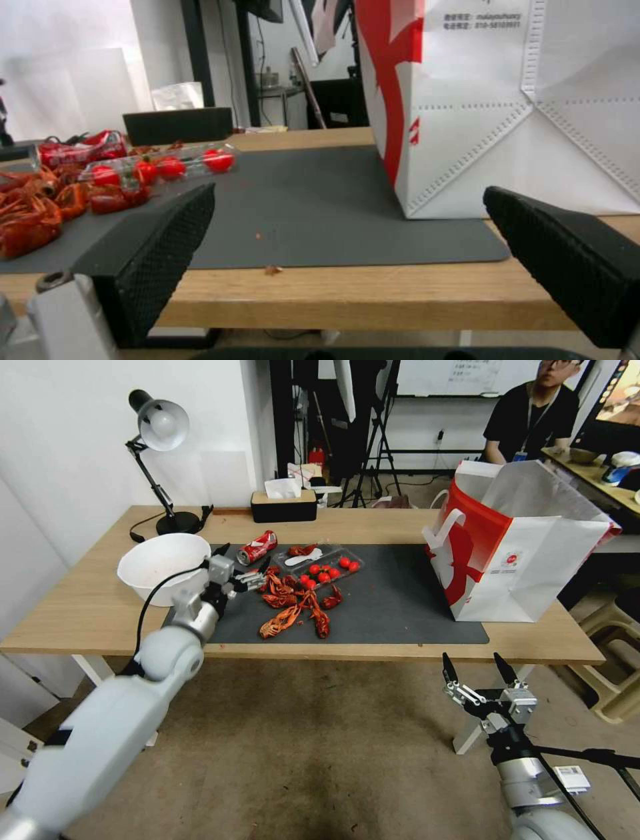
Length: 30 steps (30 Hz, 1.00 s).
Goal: Pick up the trash from the table and place it into the takeout bag.
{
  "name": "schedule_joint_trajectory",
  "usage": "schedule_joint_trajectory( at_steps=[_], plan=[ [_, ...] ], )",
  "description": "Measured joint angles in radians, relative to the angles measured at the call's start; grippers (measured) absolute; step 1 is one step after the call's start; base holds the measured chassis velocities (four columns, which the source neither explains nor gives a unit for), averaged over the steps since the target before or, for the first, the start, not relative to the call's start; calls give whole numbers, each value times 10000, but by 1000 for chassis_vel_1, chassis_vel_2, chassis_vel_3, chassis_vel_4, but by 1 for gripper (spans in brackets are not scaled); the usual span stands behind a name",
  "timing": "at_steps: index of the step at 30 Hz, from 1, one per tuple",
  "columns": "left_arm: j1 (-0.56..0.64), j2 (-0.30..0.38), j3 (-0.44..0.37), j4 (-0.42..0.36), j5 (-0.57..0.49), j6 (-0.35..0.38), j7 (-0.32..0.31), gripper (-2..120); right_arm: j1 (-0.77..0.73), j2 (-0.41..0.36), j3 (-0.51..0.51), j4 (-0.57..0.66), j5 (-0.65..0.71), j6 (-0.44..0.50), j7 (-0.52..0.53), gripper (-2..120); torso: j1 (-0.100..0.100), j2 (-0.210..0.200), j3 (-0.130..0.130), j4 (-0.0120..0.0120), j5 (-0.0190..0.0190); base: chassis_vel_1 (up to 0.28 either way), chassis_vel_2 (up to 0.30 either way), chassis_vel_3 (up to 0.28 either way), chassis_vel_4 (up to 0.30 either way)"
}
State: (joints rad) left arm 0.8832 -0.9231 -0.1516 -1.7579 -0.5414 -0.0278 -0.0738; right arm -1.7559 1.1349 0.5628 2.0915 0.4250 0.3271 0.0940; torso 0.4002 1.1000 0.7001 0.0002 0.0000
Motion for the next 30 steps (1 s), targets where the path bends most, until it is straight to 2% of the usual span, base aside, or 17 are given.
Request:
schedule_joint_trajectory(
  at_steps=[2,3,5,7,9,10,13,14,17,19,20,21,22,25,30],
  plan=[
    [-1184,161,745,872,-118,328,309,100,0,-9,19,-19,-1,3,0,100,0,-1,1,1,-1,0,0,0,0],
    [-1184,161,745,872,-118,328,309,100,0,-9,19,-19,-1,3,0,100,0,-1,1,1,-1,0,0,0,0],
    [-3018,123,1918,2184,-103,744,383,100,-24,-14,85,-73,19,27,0,100,0,-1,0,-3,2,0,0,0,0],
    [-3350,74,2112,2443,-38,798,449,100,-27,-11,97,-84,27,34,-2,100,0,-1,1,-2,2,0,0,0,0],
    [-4860,-258,2736,3604,279,1778,853,100,-81,8,204,-135,93,73,-17,100,0,0,0,-2,0,0,0,0,0],
    [-4860,-258,2736,3604,279,1778,853,100,-81,8,204,-135,93,73,-17,100,0,0,0,-2,0,0,0,0,0],
    [-6355,-599,3367,4668,817,2881,1409,100,-125,-13,315,-186,170,122,-42,100,1,-1,1,-2,2,0,0,0,0],
    [-6355,-599,3367,4668,817,2881,1409,100,-125,-13,315,-186,170,122,-42,100,1,-1,1,-2,2,0,0,0,0],
    [-7137,-899,3769,5344,983,3730,2265,100,-128,-12,328,-204,186,134,-52,100,-1,-1,0,-2,-1,0,0,0,0],
    [-7152,-906,3777,5361,983,3748,2283,100,-128,-12,329,-204,186,135,-52,100,-1,-1,0,-3,0,0,0,0,0],
    [-7325,-994,3888,5556,943,3917,2499,100,-130,-11,331,-206,189,136,-52,100,-1,0,0,-1,1,0,0,0,0],
    [-7574,-1074,4086,5772,885,4477,2976,100,-144,-13,349,-209,196,143,-57,100,-1,-1,0,-3,-1,0,0,0,0],
    [-7574,-1074,4086,5772,885,4477,2976,100,-144,-13,349,-209,196,143,-57,100,-1,-1,0,-3,-1,0,0,0,0],
    [-7997,-1193,4592,6219,756,5333,3503,100,-180,-45,386,-212,227,168,-62,100,-1,-1,-1,-1,0,0,0,0,0],
    [-8355,-1402,4941,6725,691,5798,3738,100,-203,-54,403,-212,245,183,-72,100,-1,0,-1,-2,3,0,0,0,0]
  ],
)
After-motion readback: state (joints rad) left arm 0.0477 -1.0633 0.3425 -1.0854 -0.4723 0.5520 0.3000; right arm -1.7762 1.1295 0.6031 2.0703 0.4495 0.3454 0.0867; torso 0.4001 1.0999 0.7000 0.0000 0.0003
